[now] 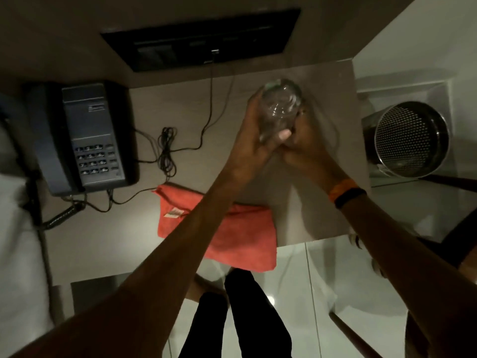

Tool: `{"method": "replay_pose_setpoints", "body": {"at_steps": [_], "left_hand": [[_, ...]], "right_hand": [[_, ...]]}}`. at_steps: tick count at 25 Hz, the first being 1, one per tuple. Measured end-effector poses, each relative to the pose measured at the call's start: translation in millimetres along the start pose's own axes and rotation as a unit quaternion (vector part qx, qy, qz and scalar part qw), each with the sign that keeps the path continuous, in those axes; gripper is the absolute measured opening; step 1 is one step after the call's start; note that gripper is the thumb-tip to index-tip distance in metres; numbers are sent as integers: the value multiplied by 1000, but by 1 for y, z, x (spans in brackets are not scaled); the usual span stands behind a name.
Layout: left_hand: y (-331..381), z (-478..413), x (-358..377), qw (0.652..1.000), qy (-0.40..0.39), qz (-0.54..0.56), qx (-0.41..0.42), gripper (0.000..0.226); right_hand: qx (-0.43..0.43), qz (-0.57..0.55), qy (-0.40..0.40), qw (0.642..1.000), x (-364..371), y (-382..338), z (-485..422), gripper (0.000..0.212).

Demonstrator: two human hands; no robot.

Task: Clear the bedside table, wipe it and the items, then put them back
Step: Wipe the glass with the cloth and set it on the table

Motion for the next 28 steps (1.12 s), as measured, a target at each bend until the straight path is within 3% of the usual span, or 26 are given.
{"method": "replay_pose_setpoints", "body": {"at_steps": [3,6,12,15,18,23,25,28], "left_hand": [[-7,-38,12,997,-17,-59,46,82],[-24,-50,15,993,-14,-96,60,82],[-28,-41,16,993,15,-95,65,87],[-26,0,2,987,89,-127,44,85],[-22,73,-26,949,198,-243,40,68],[-2,190,-141,861,361,-357,-19,73],[12,227,-183,833,410,-369,-32,72],[30,339,-271,760,534,-365,-66,68]], "right_hand": [[-15,30,56,998,-10,12,-32,56],[-9,43,77,996,-7,26,-43,68],[5,77,66,995,-6,31,-41,66],[-1,56,144,988,-5,18,1,73],[-74,169,210,960,24,-11,64,64],[-292,291,59,909,152,-127,99,55],[-345,290,18,892,193,-171,103,55],[-455,232,-97,854,301,-256,156,51]]}}
Point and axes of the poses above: each hand's wrist, its own z-axis away from the middle knuckle, its own x-axis out of the palm, y = z × x, the point moved 3 cm from there along -z, towards the middle knuckle, and after that the axes turned 5 degrees about z, right-handed, at the moved point
